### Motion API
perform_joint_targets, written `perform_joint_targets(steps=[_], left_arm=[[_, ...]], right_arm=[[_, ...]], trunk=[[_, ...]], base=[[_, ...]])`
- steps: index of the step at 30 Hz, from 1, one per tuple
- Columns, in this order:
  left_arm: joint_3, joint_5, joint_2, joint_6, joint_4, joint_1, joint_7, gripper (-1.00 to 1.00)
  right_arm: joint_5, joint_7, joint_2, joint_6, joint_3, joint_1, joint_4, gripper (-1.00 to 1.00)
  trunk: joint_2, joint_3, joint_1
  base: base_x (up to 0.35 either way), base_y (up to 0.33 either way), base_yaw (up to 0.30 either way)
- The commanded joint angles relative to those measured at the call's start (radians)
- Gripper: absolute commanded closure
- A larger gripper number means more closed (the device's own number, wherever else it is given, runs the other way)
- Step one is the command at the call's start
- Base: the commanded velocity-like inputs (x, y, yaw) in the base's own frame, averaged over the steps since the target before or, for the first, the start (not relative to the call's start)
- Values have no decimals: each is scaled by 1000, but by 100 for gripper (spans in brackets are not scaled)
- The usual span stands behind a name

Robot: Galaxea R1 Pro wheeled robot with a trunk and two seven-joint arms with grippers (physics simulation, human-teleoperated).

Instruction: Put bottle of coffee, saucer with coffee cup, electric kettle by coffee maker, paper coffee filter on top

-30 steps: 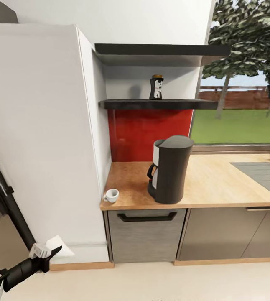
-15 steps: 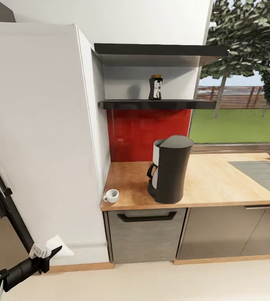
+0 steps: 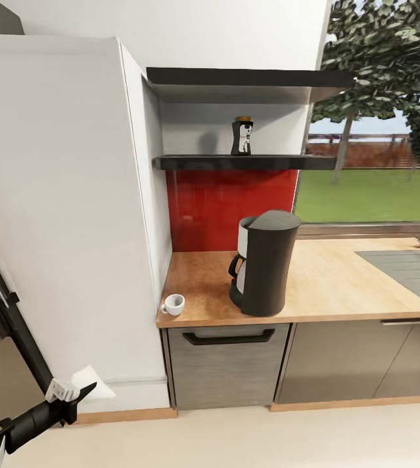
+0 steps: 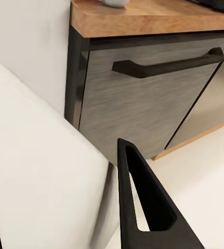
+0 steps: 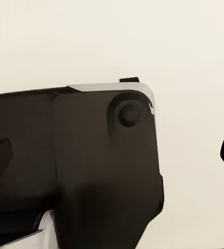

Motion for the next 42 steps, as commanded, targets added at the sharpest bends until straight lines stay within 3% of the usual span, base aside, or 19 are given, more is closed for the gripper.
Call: perform_joint_targets(steps=[1,5,8,9,10,12,15,19,20,22,26,28,33,37,40,42], left_arm=[[3,-9,-1,-11,-1,-2,-5,100],[-30,-9,3,8,-30,-11,-10,100],[-93,-9,11,120,-97,-21,-11,100],[-122,-10,13,179,-131,-29,-10,100],[-177,-10,15,261,-184,-48,-11,100],[-261,-12,16,344,-250,-78,-11,100],[-379,-15,14,423,-317,-137,-7,100],[-522,-25,13,548,-342,-240,-4,100],[-540,-27,13,560,-343,-254,-5,100],[-623,-39,12,610,-346,-331,-8,100],[-745,-46,8,747,-347,-468,-24,100],[-787,-46,6,799,-347,-520,-49,100],[-868,-67,8,837,-346,-629,-117,100],[-886,-138,16,840,-335,-703,-147,100],[-890,-303,31,834,-341,-752,-274,100],[-889,-442,37,829,-345,-780,-369,100]], right_arm=[[-9,0,0,-3,1,0,0,-100],[-10,0,-2,-3,1,0,-1,-100],[-10,0,-3,-3,1,0,-1,-100],[-10,0,-3,-3,1,0,-1,-100],[-10,0,-3,-3,1,0,-1,-100],[-10,0,-3,-3,1,0,-1,-100],[-11,0,-3,-3,1,0,-1,-100],[-11,0,-4,-3,0,0,-1,-100],[-11,0,-4,-3,1,0,-1,-100],[-11,0,-4,-3,1,0,-1,-100],[-10,0,-4,-3,1,0,-1,-100],[-10,0,-4,-3,1,0,-1,-100],[-10,0,-4,-3,1,0,0,-100],[-10,-1,-4,-3,1,0,0,-100],[-10,-2,-4,-3,1,0,-1,-100],[-10,-2,-4,-3,1,0,-1,-100]], trunk=[[-2,-1,1],[-2,0,1],[-2,2,1],[-2,3,1],[-2,3,1],[-2,4,1],[-2,4,1],[-2,4,1],[-2,4,1],[-2,4,1],[-2,4,1],[-2,4,1],[-2,4,1],[-2,4,1],[-2,4,1],[-2,4,1]], base=[[0,0,-44],[0,0,-176],[0,0,-257],[0,0,-272],[0,0,-279],[0,0,-287],[0,0,-296],[0,0,-299],[0,0,-300],[0,0,-300],[0,0,-300],[0,0,-300],[0,0,-300],[0,0,-300],[0,0,-244],[0,0,-95]])
